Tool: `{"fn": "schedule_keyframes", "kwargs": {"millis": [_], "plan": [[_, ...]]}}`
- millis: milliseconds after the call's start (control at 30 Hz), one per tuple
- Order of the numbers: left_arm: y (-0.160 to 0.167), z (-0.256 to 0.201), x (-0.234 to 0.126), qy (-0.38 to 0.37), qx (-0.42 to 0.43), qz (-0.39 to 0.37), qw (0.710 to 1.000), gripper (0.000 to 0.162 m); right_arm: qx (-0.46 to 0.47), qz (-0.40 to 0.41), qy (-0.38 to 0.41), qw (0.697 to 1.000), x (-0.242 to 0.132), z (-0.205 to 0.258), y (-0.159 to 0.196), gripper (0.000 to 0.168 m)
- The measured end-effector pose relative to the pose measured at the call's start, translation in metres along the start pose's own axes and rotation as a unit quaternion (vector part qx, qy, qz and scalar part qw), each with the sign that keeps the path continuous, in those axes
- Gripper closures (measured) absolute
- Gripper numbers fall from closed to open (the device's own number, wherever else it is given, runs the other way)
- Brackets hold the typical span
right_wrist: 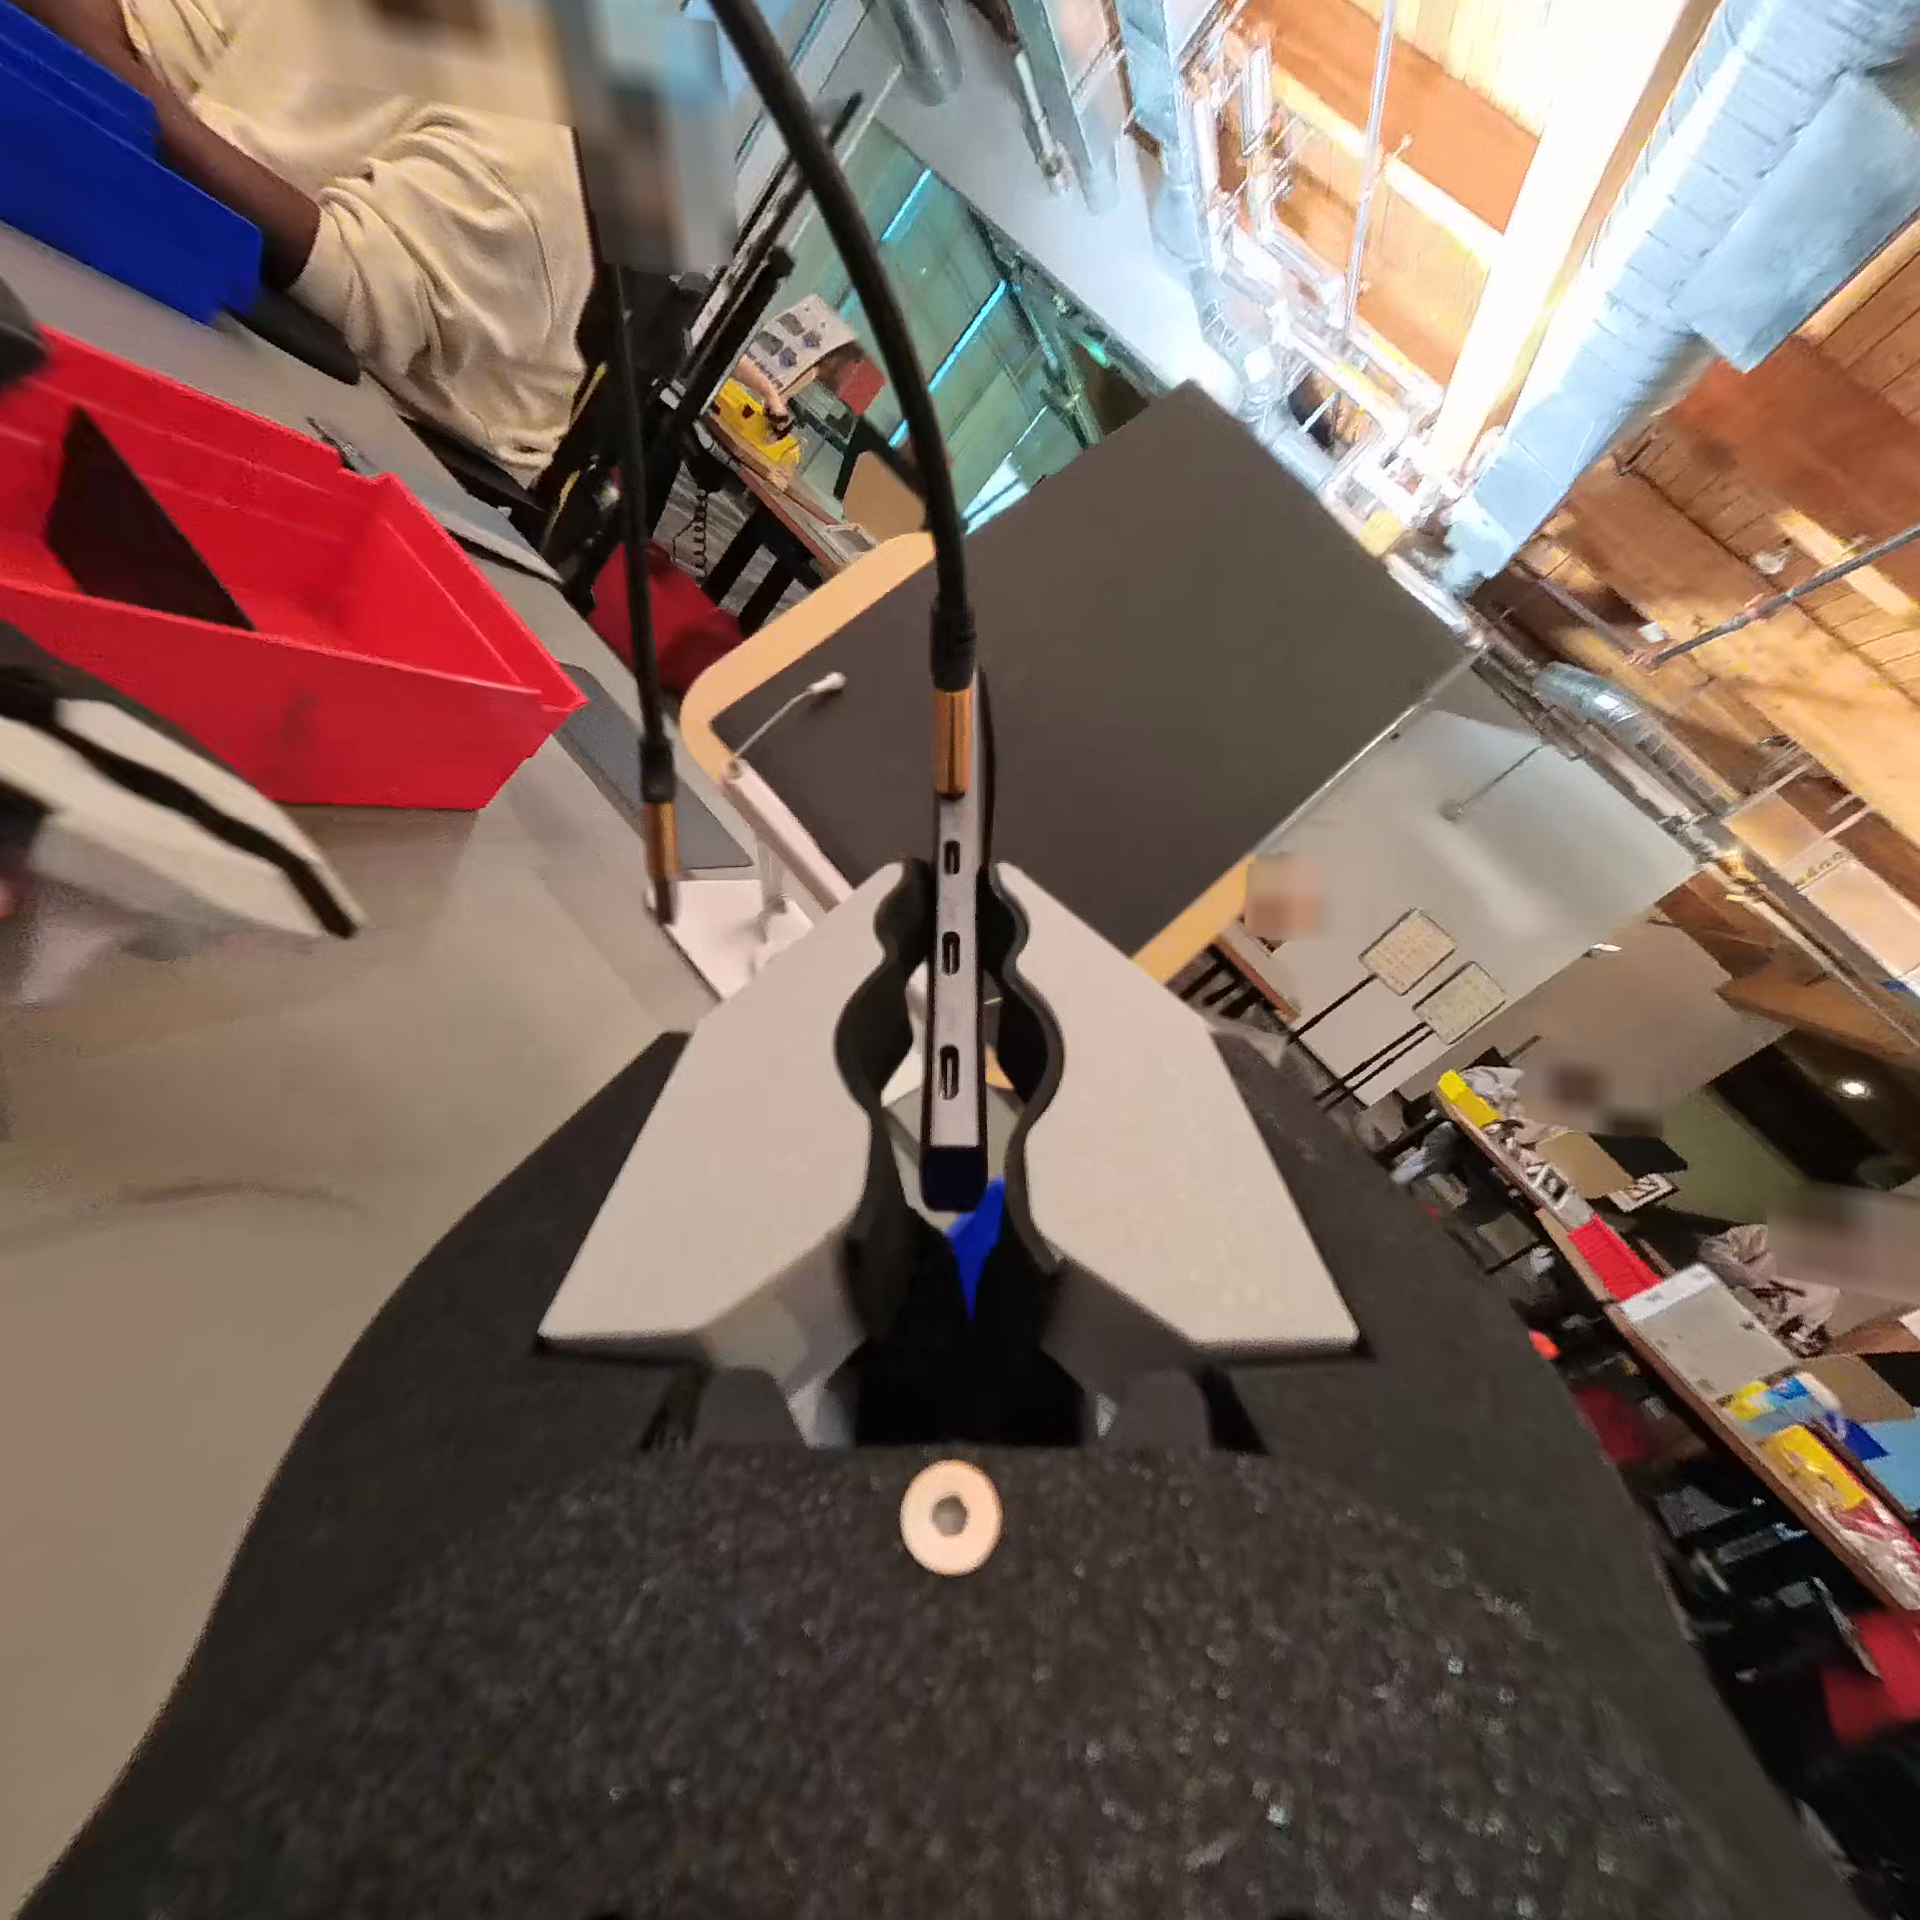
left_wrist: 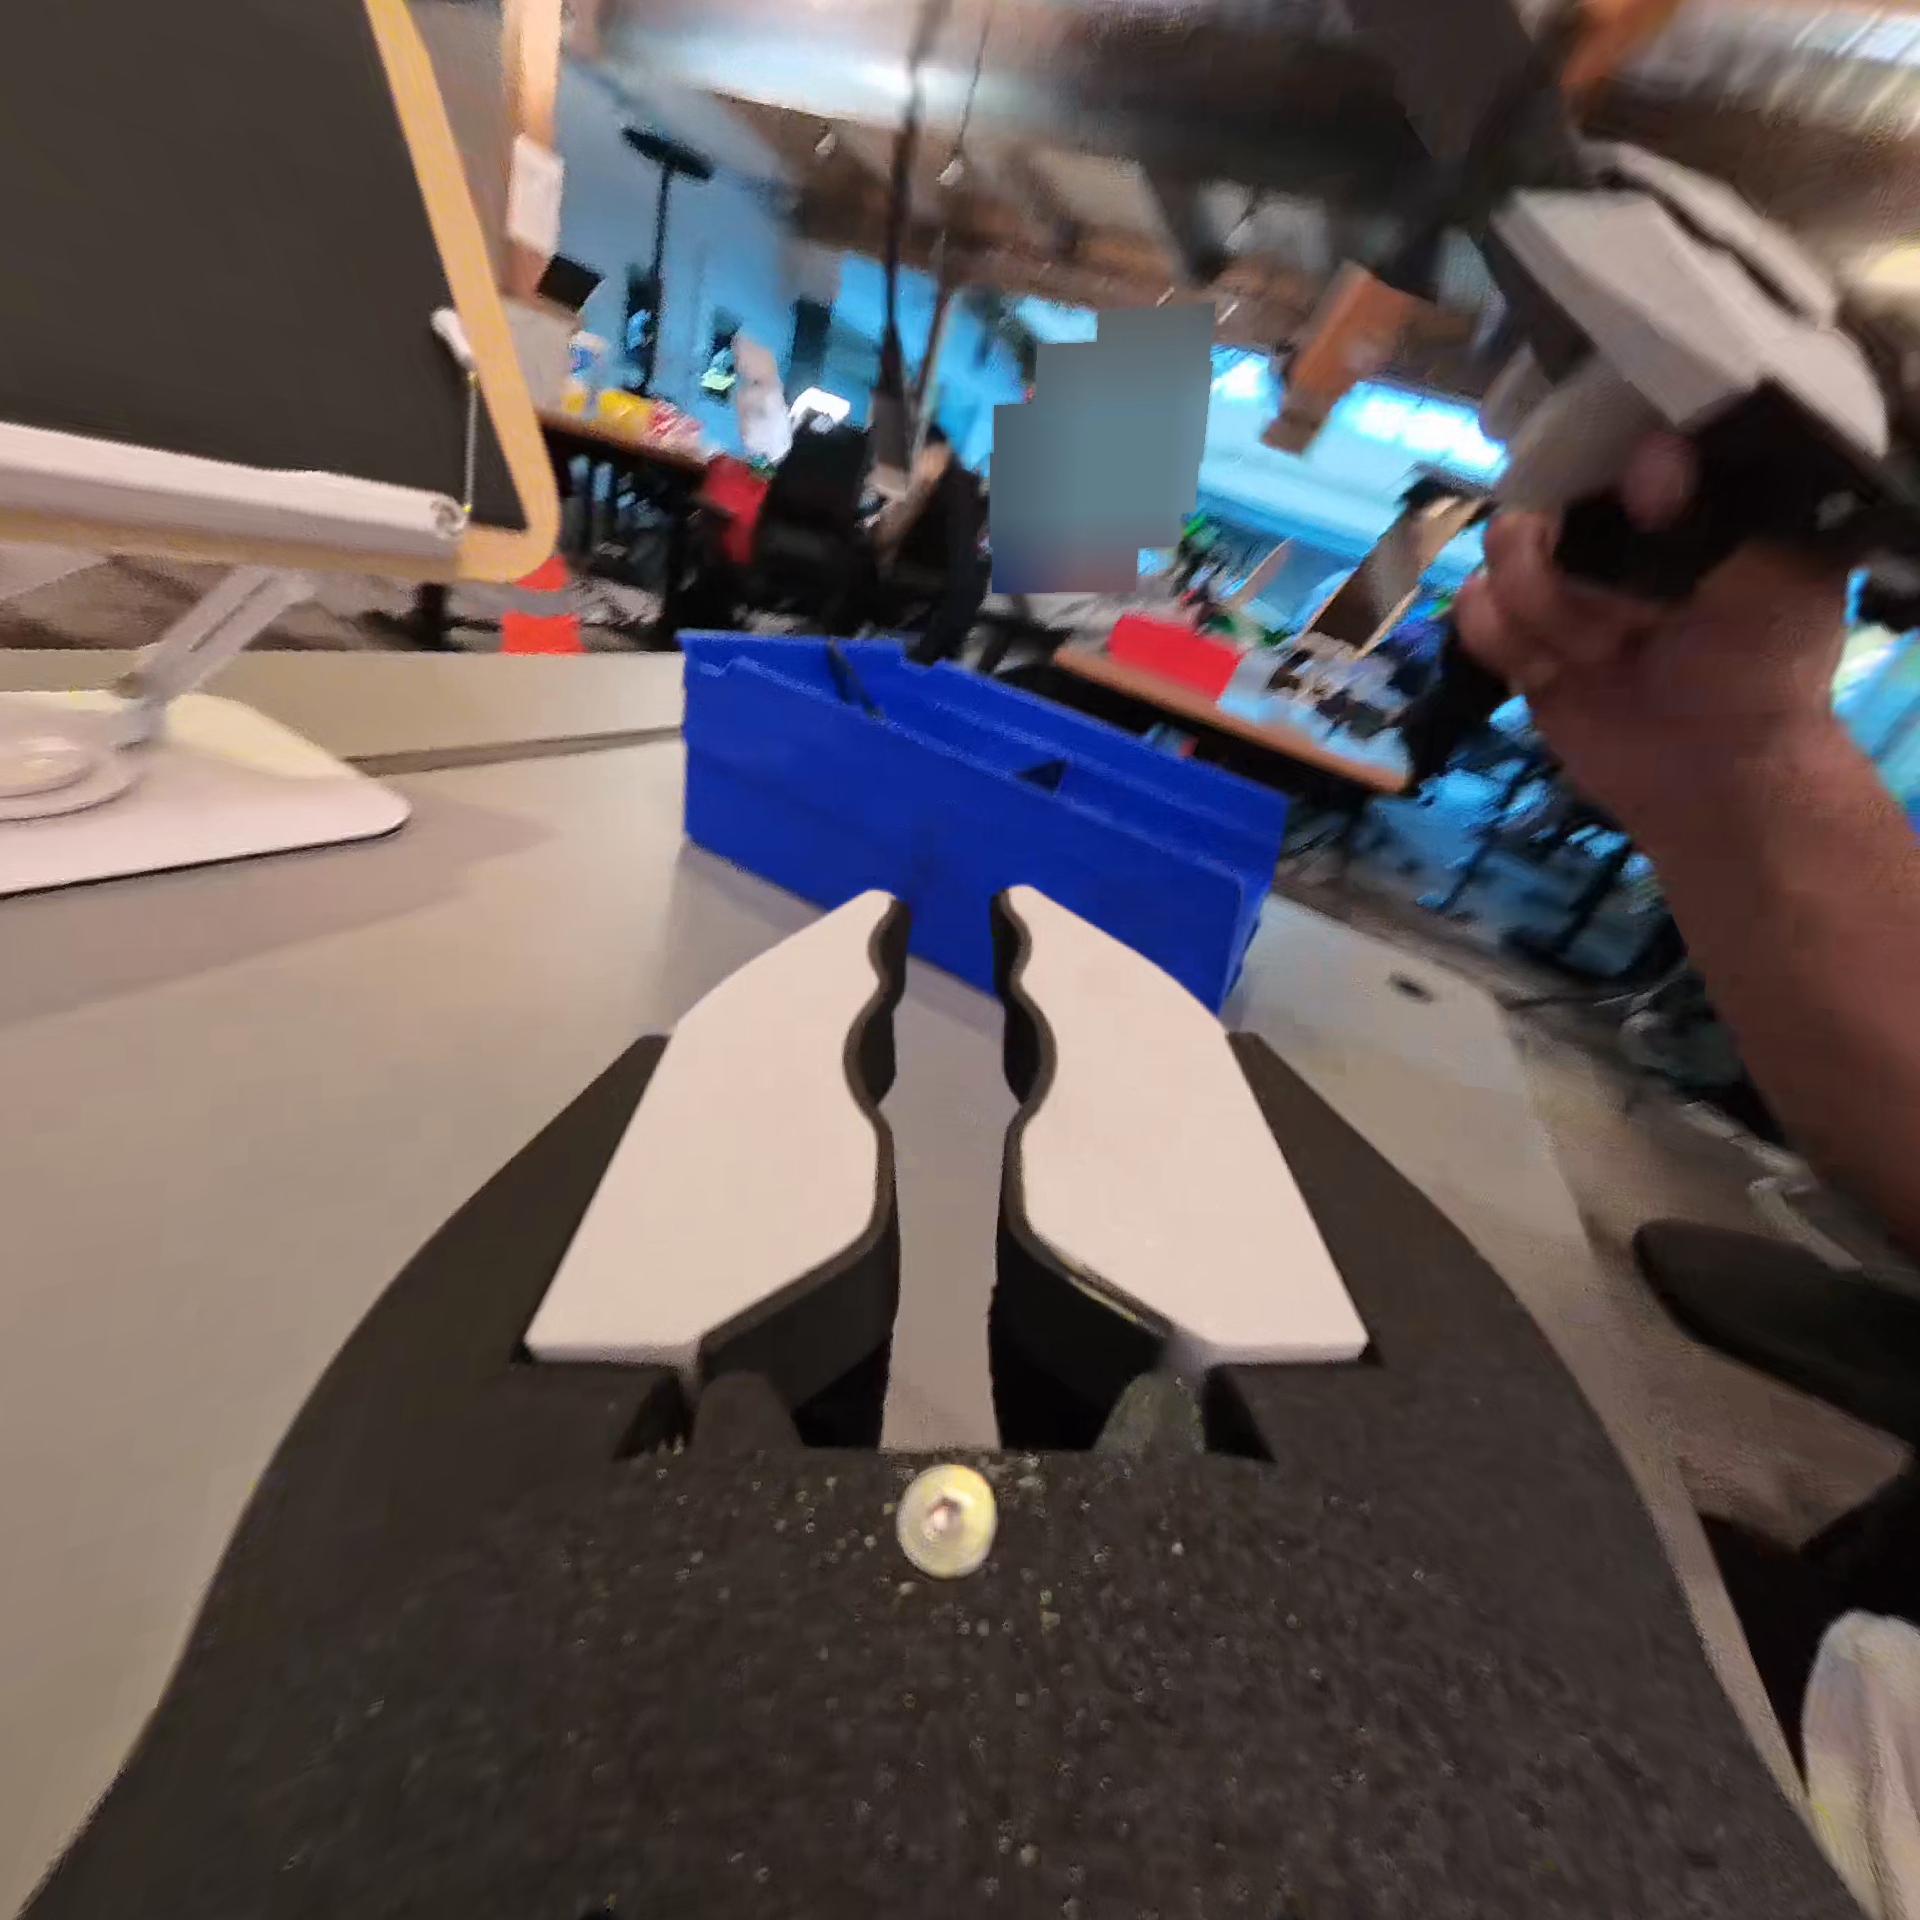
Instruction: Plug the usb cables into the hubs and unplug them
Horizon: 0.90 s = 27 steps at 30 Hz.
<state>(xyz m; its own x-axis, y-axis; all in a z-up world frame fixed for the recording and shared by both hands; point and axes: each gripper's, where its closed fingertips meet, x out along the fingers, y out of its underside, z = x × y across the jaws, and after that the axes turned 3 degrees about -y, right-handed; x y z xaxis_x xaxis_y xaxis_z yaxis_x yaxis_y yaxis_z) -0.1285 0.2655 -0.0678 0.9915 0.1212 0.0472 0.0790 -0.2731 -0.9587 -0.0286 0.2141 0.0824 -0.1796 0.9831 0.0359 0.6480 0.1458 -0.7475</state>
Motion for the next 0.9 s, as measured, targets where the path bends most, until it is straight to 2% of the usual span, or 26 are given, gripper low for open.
{"fn": "schedule_keyframes", "kwargs": {"millis": [67,167,300,433,500,567,667,767,833,900], "plan": [[0.011,-0.028,-0.023,-0.026,0.021,0.023,0.999,0.148,0.009,0.023,-0.034,0.999,0.027,0.03,0.012,0.16],[0.028,-0.078,-0.063,-0.027,0.012,0.052,0.998,0.147,-0.005,0.052,-0.074,0.996,0.067,0.091,0.041,0.16],[0.049,-0.095,-0.116,-0.094,0.034,0.097,0.99,0.146,-0.065,0.062,-0.072,0.993,0.105,0.144,0.082,0.16],[0.048,-0.067,-0.168,-0.18,0.04,0.171,0.968,0.141,-0.082,0.048,-0.079,0.992,0.117,0.167,0.108,0.16],[0.029,-0.034,-0.194,-0.244,0.062,0.21,0.945,0.14,-0.084,0.043,-0.091,0.991,0.115,0.172,0.113,0.16],[0.01,-0.003,-0.211,-0.262,0.071,0.264,0.926,0.131,-0.067,0.034,-0.099,0.992,0.113,0.172,0.113,0.16],[-0.019,0.055,-0.22,-0.289,0.073,0.312,0.902,0.128,-0.036,0.031,-0.112,0.993,0.108,0.171,0.112,0.16],[-0.009,0.104,-0.222,-0.249,0.106,0.441,0.856,0.126,-0.018,0.027,-0.117,0.993,0.103,0.17,0.11,0.16],[0.007,0.123,-0.222,-0.178,0.143,0.525,0.82,0.124,-0.008,0.025,-0.126,0.992,0.102,0.172,0.109,0.16],[0.023,0.123,-0.215,-0.088,0.137,0.564,0.809,0.122,0.001,0.024,-0.139,0.99,0.102,0.178,0.109,0.161]]}}
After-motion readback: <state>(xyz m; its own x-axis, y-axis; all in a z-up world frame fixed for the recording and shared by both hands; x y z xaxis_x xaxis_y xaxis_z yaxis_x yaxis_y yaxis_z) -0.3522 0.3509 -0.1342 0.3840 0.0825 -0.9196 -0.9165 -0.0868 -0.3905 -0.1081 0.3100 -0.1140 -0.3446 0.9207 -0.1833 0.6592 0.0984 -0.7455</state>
